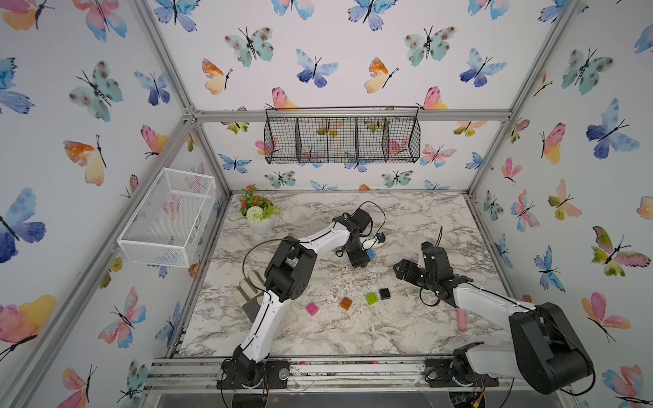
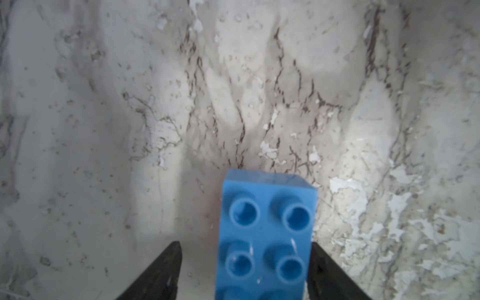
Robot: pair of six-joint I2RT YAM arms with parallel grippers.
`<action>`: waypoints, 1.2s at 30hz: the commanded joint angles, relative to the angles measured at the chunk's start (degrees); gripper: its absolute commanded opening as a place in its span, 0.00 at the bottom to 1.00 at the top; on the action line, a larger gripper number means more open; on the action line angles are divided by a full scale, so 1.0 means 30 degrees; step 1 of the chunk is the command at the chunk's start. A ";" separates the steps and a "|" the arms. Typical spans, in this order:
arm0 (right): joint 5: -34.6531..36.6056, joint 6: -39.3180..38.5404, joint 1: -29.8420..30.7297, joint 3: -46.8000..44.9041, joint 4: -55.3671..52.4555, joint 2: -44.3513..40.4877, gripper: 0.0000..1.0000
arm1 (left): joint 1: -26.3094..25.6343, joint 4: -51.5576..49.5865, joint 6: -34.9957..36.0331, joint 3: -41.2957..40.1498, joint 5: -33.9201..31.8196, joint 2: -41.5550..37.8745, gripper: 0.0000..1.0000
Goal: Assemble the letter v with lego
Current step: Assemble the lego brick with the lego brick, then adjust the lego brick at the center of the board.
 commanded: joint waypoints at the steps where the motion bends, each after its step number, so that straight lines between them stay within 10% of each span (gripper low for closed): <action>1: -0.0362 -0.0026 -0.0129 0.0101 -0.0017 0.0422 0.84 | 0.0183 0.0716 -0.0711 -0.0192 0.0601 -0.0755 0.93; 13: -0.3472 0.0620 -0.0155 0.0980 0.3003 0.2022 0.84 | 0.1307 0.6923 -0.5110 -0.8296 0.6971 -0.8002 0.98; 19: -0.5877 0.0676 -0.0145 0.1997 0.5861 0.4497 0.84 | 0.2665 1.7144 -1.4486 -1.5551 0.9271 -1.1791 0.98; 24: -0.7717 0.0382 -0.0129 0.3440 0.7010 0.7129 0.82 | 0.4304 2.4087 -2.3313 -1.7680 1.0320 -0.9819 0.99; 36: -0.9055 -0.1260 -0.0071 0.6085 0.5946 1.0733 0.78 | 0.4275 2.5102 -2.5295 -1.7915 0.9266 -0.7409 0.88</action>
